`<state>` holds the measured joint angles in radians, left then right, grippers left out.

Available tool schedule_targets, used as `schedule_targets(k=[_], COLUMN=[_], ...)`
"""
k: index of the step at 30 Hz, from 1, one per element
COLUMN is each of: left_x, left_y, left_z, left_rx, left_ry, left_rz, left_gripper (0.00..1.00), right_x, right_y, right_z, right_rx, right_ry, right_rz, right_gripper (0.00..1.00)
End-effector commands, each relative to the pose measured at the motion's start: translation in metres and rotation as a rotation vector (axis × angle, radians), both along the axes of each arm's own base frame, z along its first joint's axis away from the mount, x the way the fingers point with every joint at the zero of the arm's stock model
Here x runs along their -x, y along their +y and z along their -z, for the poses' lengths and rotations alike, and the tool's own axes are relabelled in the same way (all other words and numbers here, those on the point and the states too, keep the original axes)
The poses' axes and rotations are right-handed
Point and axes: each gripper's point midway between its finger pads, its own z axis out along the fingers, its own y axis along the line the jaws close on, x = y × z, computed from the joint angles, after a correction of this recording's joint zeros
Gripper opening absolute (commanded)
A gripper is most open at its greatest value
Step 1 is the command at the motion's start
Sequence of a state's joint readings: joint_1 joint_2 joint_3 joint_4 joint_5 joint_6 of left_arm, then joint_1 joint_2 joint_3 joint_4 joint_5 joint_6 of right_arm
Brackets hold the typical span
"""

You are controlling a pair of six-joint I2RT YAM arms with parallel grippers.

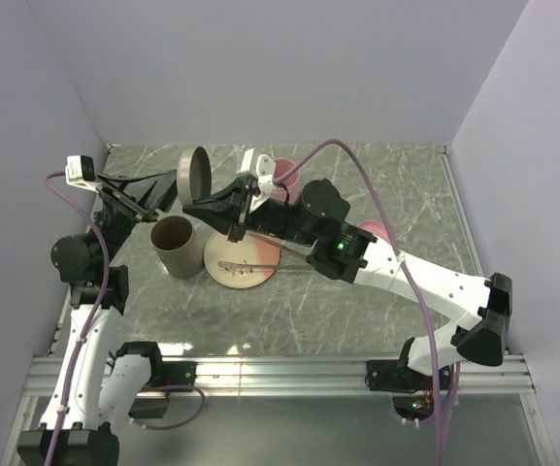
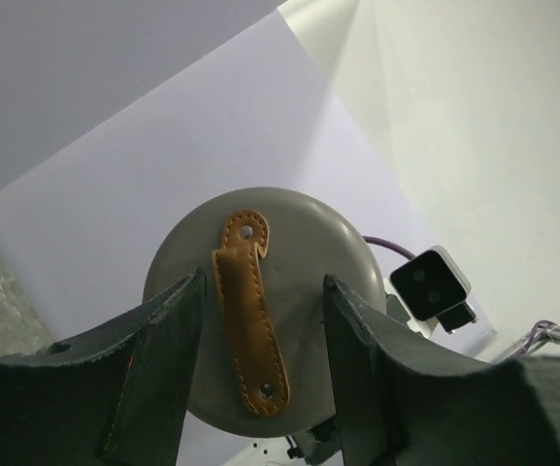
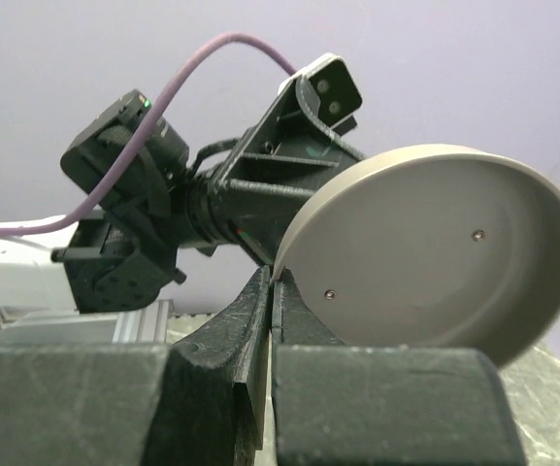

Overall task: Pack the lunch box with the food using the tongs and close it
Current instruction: Close the box lid on the packing box.

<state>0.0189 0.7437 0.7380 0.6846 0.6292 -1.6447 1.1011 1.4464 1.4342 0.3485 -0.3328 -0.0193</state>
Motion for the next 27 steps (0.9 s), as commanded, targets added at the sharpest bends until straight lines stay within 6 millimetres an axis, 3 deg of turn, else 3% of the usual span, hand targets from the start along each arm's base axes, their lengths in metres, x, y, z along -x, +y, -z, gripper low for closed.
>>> schedule_targets(k=[1,12,13,14,22,23,24,25,26,27], left_x=[0.017,0.024,0.025,0.027,0.026,0.024,0.025,0.024,0.024,0.025], left_y=[0.0,-0.002,-0.002,-0.002,-0.003,-0.003,-0.003,-0.004,-0.004,-0.005], left_z=[-0.023,-0.029,-0.029,-0.031,-0.028,-0.026,-0.025,-0.023,-0.021,-0.018], left_rx=[0.022,0.034,0.036,0.037,0.025,0.019,0.004,-0.024,-0.042,-0.069], left_ry=[-0.072,-0.089,-0.091,-0.095,-0.095,-0.094,-0.104,-0.12,-0.13,-0.14], left_rz=[0.014,0.041,0.043,0.045,0.045,0.04,0.038,0.021,0.013,0.013], left_gripper=[0.57,0.45,0.42,0.24,0.03,0.01,0.01,0.01,0.01,0.01], right_x=[0.008,0.015,0.016,0.016,0.014,0.014,0.012,0.012,0.011,0.01], right_y=[-0.006,0.002,0.002,0.003,0.004,0.004,0.002,0.001,0.0,-0.006], right_z=[-0.049,-0.052,-0.052,-0.051,-0.046,-0.046,-0.047,-0.044,-0.042,-0.045], right_rx=[-0.123,-0.135,-0.136,-0.133,-0.115,-0.111,-0.111,-0.099,-0.093,-0.098], right_ry=[-0.046,-0.028,-0.026,-0.021,-0.005,-0.004,0.001,-0.002,-0.001,-0.003], right_rz=[-0.01,-0.049,-0.052,-0.054,-0.048,-0.046,-0.035,-0.03,-0.022,-0.005], right_gripper=[0.0,0.0,0.0,0.0,0.0,0.07,0.22,0.28,0.42,0.47])
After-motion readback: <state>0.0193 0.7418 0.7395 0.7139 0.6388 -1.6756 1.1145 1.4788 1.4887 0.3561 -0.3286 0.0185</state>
